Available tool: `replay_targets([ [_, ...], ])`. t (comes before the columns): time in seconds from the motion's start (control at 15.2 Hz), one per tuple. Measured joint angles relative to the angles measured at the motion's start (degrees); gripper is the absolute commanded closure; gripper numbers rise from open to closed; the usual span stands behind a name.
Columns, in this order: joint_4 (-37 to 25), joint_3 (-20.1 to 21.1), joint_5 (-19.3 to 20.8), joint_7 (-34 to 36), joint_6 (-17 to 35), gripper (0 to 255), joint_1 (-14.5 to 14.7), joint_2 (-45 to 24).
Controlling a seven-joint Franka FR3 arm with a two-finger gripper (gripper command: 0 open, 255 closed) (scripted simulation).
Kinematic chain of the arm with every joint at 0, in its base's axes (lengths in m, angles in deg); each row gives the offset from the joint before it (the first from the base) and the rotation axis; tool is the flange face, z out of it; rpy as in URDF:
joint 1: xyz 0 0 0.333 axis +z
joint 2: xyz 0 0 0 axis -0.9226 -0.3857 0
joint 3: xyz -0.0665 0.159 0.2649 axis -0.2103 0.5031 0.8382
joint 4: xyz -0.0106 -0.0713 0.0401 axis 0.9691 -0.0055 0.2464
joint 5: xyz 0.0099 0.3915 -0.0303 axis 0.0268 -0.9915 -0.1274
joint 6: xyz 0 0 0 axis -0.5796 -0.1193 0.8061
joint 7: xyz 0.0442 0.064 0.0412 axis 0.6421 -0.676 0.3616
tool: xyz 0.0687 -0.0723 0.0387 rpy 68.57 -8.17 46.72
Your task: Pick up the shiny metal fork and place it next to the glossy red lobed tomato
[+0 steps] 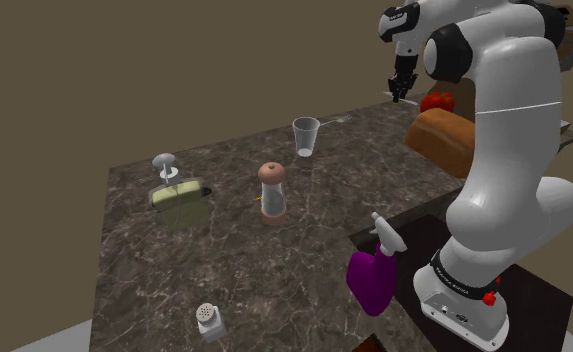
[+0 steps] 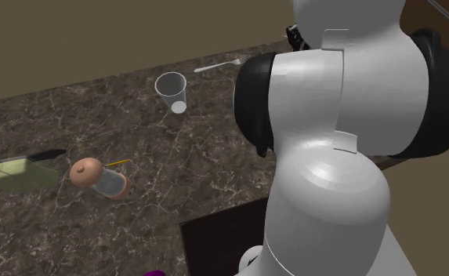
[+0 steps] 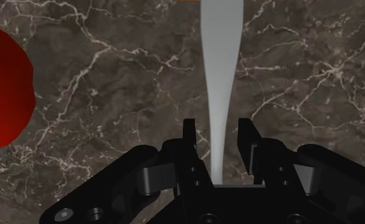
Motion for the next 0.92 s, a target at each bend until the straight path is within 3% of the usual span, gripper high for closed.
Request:
replay_targets([
  [0.92,6.9,0.8,-1.2,-0.4,9.3,255,0.3,-2.7],
])
